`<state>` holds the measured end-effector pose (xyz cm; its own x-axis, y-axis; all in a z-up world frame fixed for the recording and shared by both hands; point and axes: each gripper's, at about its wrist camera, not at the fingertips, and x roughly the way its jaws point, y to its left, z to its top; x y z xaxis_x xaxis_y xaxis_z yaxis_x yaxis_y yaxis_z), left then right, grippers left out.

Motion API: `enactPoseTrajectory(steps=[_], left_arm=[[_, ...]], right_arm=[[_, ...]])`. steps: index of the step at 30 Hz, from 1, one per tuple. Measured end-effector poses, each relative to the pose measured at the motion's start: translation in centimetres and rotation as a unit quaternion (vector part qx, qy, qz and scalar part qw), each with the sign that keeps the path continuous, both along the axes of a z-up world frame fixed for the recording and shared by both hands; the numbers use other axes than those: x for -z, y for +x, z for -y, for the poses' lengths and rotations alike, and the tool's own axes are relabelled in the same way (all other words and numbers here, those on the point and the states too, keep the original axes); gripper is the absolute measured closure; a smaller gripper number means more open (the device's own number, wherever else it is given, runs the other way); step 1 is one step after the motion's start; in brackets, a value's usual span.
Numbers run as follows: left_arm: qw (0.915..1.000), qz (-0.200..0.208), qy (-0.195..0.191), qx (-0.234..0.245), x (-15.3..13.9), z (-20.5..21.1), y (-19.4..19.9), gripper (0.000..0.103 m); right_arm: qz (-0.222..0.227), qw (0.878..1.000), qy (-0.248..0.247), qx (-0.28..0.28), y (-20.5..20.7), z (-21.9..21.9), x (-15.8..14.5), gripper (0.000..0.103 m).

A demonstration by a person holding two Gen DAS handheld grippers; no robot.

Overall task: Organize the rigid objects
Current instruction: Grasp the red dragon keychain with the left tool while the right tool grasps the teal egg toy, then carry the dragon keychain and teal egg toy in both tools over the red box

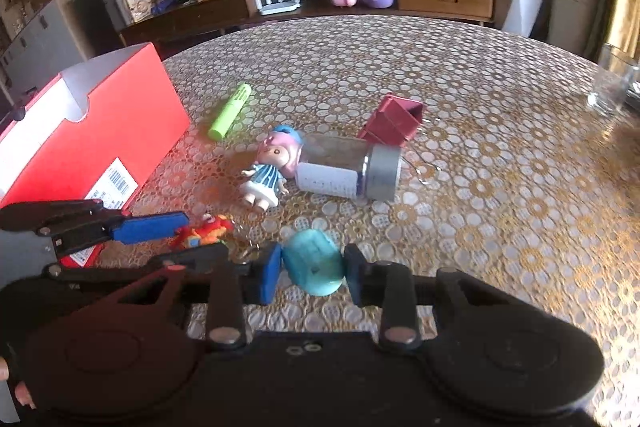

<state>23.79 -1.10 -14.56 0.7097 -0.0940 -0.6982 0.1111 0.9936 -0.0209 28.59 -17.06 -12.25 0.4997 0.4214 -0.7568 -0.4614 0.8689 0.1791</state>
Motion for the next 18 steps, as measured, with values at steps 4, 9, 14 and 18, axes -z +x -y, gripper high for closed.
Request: enactPoseTrajectory(steps=[4, 9, 14, 18], left_arm=[[1.0000, 0.007, -0.002, 0.001, -1.2, 0.0, -0.7, 0.065], [1.0000, 0.004, -0.003, 0.000, -2.6, -0.1, -1.4, 0.065], [0.9999, 0.014, -0.006, 0.001, -4.7, -0.4, -2.7, 0.065], [0.9998, 0.021, -0.007, -0.003, -6.3, -0.9, -3.8, 0.065]], right_arm=[[0.007, 1.000, 0.007, 0.005, -1.6, 0.3, -1.6, 0.070], [0.022, 1.000, 0.011, 0.004, -3.6, 0.2, -3.8, 0.070], [0.035, 0.999, 0.015, 0.003, -5.5, 0.0, -5.9, 0.070], [0.048, 0.999, 0.014, -0.004, -6.9, -0.3, -7.5, 0.070]])
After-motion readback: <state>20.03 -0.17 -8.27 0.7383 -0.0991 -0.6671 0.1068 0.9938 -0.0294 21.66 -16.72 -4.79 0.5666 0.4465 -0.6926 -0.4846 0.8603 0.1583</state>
